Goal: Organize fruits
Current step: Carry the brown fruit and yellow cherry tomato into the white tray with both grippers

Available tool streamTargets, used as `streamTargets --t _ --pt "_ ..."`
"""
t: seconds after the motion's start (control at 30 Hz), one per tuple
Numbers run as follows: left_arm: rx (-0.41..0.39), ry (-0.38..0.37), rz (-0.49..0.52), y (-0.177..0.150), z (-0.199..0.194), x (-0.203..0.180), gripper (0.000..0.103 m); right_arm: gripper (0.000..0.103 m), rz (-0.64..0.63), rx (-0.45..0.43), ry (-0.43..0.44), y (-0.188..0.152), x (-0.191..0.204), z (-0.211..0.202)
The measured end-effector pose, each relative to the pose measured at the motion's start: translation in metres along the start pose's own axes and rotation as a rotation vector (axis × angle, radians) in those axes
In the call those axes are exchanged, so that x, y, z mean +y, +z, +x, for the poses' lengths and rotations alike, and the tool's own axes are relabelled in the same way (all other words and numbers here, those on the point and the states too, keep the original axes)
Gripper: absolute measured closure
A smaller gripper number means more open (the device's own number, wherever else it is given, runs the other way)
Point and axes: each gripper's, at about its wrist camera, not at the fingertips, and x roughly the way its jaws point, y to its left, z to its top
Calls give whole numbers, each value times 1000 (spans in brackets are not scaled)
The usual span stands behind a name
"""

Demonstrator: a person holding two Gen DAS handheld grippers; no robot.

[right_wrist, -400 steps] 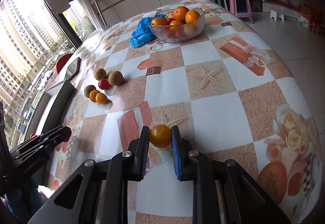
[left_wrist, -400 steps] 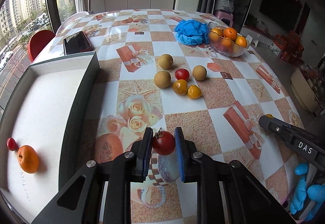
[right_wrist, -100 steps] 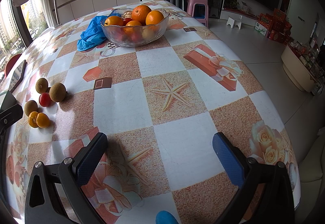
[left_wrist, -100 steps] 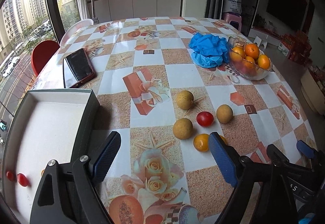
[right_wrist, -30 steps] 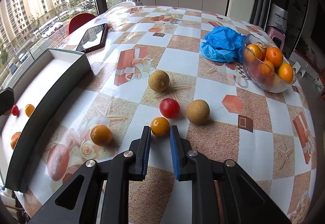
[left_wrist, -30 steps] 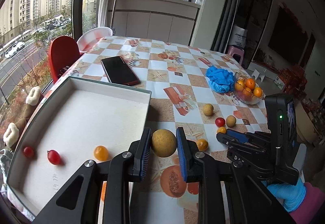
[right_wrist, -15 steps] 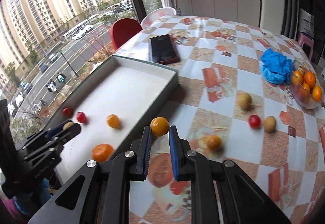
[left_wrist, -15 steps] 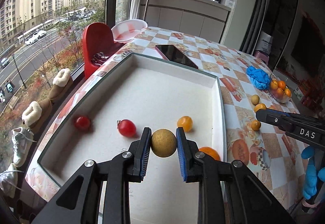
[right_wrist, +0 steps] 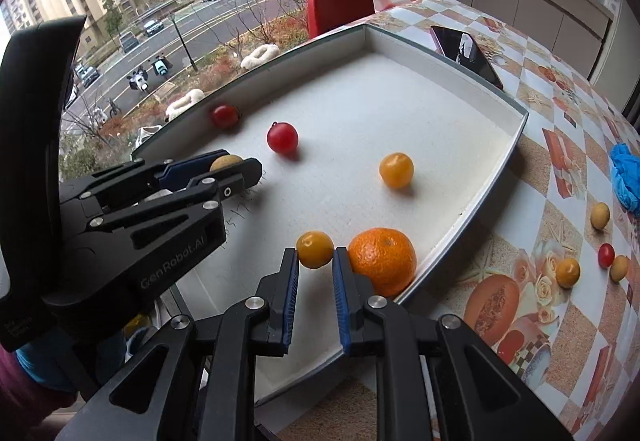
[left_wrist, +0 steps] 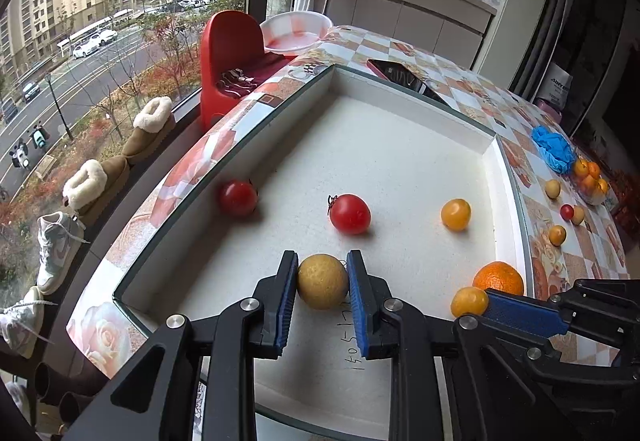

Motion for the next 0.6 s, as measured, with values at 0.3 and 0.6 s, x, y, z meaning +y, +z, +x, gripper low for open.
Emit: streamTargets --t 0.3,0.6 --pt "19 -41 22 -10 -6 -10 77 84 -91 41 -63 -15 -6 -6" --pt "7 -43 15 -6 -4 -10 77 83 -77 -12 -75 -6 -4 -12"
